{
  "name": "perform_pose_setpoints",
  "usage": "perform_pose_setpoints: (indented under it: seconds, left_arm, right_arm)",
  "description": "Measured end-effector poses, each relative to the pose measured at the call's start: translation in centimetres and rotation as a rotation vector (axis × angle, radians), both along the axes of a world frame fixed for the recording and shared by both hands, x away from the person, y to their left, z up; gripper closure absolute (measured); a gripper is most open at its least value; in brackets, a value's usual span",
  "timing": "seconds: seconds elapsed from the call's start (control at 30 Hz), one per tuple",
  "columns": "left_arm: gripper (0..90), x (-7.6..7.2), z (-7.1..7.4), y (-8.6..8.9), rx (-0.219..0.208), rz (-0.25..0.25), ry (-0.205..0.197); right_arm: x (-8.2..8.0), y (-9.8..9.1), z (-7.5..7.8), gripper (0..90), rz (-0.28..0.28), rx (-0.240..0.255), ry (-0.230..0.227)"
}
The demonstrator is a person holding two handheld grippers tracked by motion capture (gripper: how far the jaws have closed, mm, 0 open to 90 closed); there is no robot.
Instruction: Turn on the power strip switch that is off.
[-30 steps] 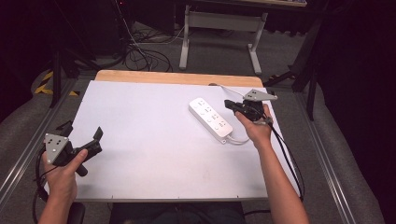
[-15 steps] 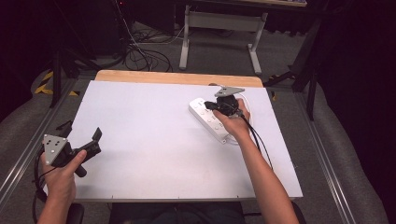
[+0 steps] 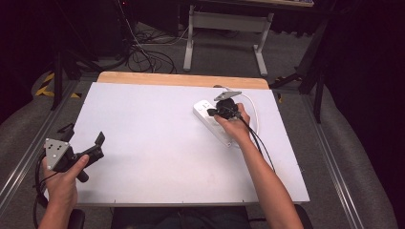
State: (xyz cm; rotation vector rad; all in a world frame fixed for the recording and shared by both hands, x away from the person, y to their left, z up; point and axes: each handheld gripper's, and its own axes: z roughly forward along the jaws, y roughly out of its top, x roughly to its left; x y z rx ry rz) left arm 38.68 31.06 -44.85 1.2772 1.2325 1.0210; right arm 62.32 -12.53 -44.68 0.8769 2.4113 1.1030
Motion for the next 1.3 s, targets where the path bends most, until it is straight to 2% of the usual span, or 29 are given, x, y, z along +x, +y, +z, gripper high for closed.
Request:
perform_pose_setpoints:
  seconds: [0.27, 0.53, 0.7, 0.77, 1.0, 1.07, 1.17, 1.3]
  left_arm:
    - [3.6, 0.0, 0.0, 0.0, 0.001, -0.002, 0.002]
    - [3.6, -0.1, 0.0, 0.0, 0.002, 0.001, 0.001]
    - [3.7, -0.2, 0.0, 0.1, 0.002, 0.002, 0.003]
    - [3.7, -0.2, -0.1, 0.1, 0.002, 0.004, 0.002]
    - [3.7, -0.4, -0.1, 0.1, -0.003, 0.006, 0.004]
    - [3.7, -0.4, -0.1, 0.1, -0.002, 0.006, 0.004]
    - [3.7, -0.4, 0.0, 0.1, 0.003, 0.007, 0.005]
    - [3.7, -0.5, -0.1, 0.2, 0.003, 0.009, 0.004]
  right_arm:
    - [0.5, 0.3, -0.9, 90.0, 0.0, -0.024, 0.013]
    - [0.7, 0.1, -1.1, 90.0, -0.019, -0.016, 0.02]
    - [0.6, 0.4, -1.0, 90.0, -0.021, 0.018, -0.021]
    - [0.6, 0.6, -1.2, 90.0, -0.022, -0.009, -0.019]
    - [0.6, 0.7, -1.4, 90.0, -0.02, 0.021, -0.006]
    - [0.3, 1.1, -1.4, 90.0, -0.012, 0.009, -0.005]
    - [0.1, 1.4, -1.5, 90.0, -0.017, -0.017, -0.031]
    - [-0.1, 1.5, -1.6, 90.0, -0.023, -0.023, -0.036]
